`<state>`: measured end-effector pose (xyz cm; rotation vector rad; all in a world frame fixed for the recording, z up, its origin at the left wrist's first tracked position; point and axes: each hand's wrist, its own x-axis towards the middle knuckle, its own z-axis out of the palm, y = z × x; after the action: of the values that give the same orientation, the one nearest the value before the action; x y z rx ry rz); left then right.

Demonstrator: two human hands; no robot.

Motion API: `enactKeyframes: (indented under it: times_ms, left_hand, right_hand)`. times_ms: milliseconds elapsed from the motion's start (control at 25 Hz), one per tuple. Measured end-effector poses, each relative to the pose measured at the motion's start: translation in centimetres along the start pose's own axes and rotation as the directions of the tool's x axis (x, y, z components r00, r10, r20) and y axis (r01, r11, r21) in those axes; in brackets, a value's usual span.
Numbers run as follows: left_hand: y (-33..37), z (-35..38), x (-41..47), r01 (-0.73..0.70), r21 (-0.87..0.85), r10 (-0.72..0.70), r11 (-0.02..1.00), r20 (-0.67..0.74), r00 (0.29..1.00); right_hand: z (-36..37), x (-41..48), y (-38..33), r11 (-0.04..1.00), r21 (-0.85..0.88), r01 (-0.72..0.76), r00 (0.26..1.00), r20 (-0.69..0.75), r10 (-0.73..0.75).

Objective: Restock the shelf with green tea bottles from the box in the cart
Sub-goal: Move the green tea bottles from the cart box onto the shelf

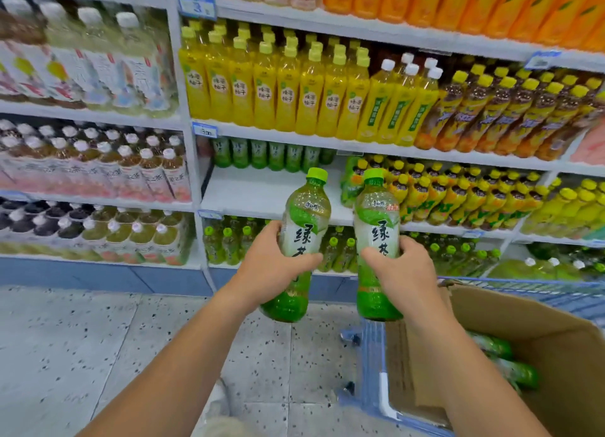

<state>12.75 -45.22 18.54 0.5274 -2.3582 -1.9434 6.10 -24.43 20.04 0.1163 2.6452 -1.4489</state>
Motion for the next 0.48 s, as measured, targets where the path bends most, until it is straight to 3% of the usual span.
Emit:
enactKeyframes:
  times_ms: [280,480]
  left_hand:
    - [-2.8,-11.7,6.8,0.035,-0.02,-0.035,0.999,-0.01,0.999]
    - [-4.7,-14.1,14.4,0.03,0.018,-0.029,0.999,-0.025,0.999]
  right_hand:
    - [12.4,2.8,-4.5,0.996,0.082,-0.032,0.999,-0.012,0.033]
    - [17.7,8.1,-5.3,0.993,0.09,-0.072,0.996,-0.037,0.075]
